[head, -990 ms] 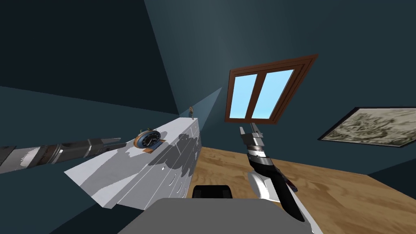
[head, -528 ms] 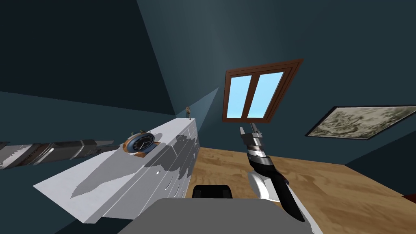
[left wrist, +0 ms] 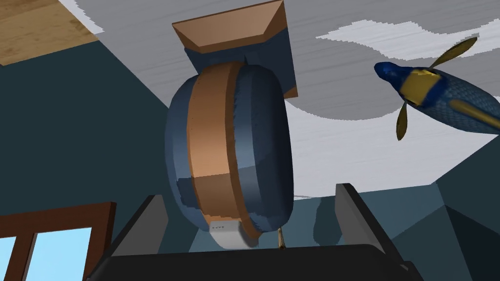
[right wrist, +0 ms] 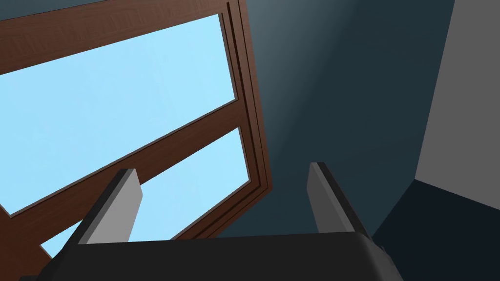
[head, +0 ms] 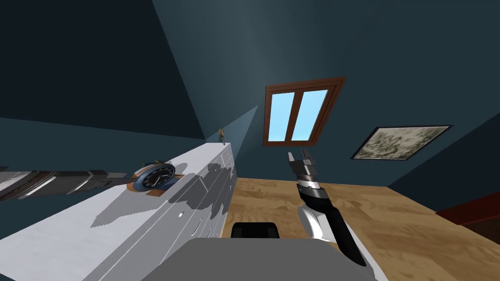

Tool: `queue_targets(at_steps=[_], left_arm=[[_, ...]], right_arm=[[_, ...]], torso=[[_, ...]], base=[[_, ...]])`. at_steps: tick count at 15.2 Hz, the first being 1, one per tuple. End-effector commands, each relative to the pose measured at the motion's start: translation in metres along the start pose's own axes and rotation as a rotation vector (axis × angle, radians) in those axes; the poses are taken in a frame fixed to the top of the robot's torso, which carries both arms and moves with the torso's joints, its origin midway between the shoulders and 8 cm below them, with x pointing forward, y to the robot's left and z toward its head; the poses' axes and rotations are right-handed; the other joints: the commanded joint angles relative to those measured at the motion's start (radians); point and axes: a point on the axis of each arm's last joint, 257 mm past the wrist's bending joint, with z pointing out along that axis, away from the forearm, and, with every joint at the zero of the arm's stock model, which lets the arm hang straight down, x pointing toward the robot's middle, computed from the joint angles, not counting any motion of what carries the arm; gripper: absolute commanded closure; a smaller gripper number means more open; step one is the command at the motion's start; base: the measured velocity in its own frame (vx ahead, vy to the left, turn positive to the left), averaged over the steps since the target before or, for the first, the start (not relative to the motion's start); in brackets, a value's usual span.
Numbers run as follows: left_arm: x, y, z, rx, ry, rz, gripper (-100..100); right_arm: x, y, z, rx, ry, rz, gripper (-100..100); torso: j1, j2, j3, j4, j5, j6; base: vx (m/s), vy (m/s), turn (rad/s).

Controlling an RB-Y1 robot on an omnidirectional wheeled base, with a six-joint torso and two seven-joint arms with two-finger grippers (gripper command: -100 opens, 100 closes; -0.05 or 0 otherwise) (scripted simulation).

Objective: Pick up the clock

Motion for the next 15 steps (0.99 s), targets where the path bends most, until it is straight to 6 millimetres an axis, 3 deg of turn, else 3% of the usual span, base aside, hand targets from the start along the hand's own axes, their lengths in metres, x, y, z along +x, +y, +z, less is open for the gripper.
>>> queue_targets(at_steps=[1, 12, 13, 15], left_arm=[[0.007, 0.003, -0.005, -0.003, 0.049, -0.033, -100], [0.044, 0.014, -0.022, -0.026, 0.247, -0.195, -100], [0.039, 0.014, -0.021, -0.024, 0.226, -0.174, -100], [0.052, 0.019, -0.019, -0.036, 0.228, -0.185, -100]], right_arm=[[0.0, 0.0, 0.0, 0.0, 0.0, 0.0, 0], [0.0, 0.0, 0.0, 0.0, 0.0, 0.0, 0], [0.0, 0.0, 0.0, 0.0, 0.0, 0.0, 0], [0.0, 0.0, 0.0, 0.0, 0.0, 0.0, 0]], torso=[[0.0, 0.0, 0.0, 0.0, 0.0, 0.0], [0.002, 0.0, 0.0, 0.0, 0.0, 0.0], [0.002, 0.0, 0.0, 0.0, 0.0, 0.0], [0.001, 0.0, 0.0, 0.0, 0.001, 0.0]], base=[[0.007, -0.03, -0.107], [0.004, -0.02, -0.124], [0.002, 0.002, -0.047], [0.02, -0.038, -0.073]])
